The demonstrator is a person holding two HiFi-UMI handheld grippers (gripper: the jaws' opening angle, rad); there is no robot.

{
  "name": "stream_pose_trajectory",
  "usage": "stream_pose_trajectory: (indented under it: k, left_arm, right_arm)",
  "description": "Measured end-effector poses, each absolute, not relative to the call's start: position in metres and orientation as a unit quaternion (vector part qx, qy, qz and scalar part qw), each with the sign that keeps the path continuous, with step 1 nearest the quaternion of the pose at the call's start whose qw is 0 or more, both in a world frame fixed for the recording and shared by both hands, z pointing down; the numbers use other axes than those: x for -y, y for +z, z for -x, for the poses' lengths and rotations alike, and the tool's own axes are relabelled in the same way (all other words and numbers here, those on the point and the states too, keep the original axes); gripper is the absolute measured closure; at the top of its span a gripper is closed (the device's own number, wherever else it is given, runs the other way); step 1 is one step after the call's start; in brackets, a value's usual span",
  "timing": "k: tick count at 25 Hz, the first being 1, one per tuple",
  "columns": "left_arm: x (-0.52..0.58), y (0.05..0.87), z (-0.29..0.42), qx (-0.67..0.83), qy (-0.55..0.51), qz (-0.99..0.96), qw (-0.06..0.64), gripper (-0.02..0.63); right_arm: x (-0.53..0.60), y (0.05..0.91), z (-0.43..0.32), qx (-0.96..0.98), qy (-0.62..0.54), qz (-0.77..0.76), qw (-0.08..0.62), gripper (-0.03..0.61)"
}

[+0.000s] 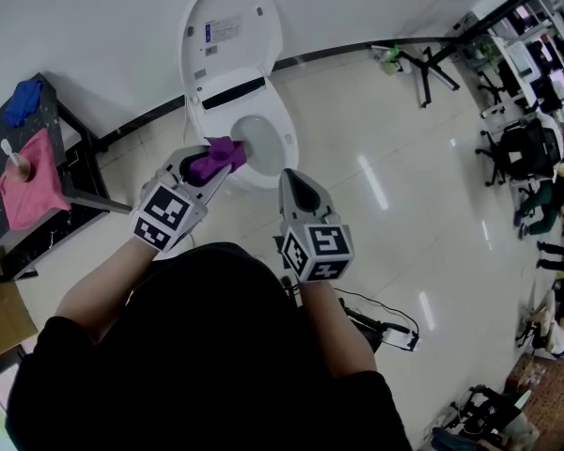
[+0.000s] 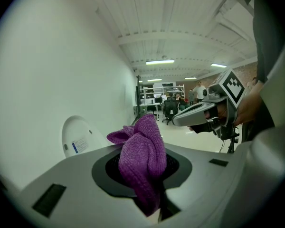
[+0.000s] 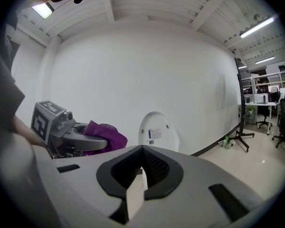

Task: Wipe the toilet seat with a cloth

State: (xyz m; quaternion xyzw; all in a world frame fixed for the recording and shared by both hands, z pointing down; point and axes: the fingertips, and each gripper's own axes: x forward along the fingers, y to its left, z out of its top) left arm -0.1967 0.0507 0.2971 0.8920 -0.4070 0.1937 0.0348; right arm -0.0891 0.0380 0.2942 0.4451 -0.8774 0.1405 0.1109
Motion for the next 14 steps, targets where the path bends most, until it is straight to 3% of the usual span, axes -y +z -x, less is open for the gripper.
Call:
stream_pose_trajectory:
  k: [14]
  left_arm:
    - [-0.0510, 0.3014, 0.1879, 0.406, 0.194, -0.892, 0.037, 0.522]
  right_arm:
    - [-0.0370, 0.2938, 0.0823, 0.879, 0.132, -0.445, 0.114, 0.565]
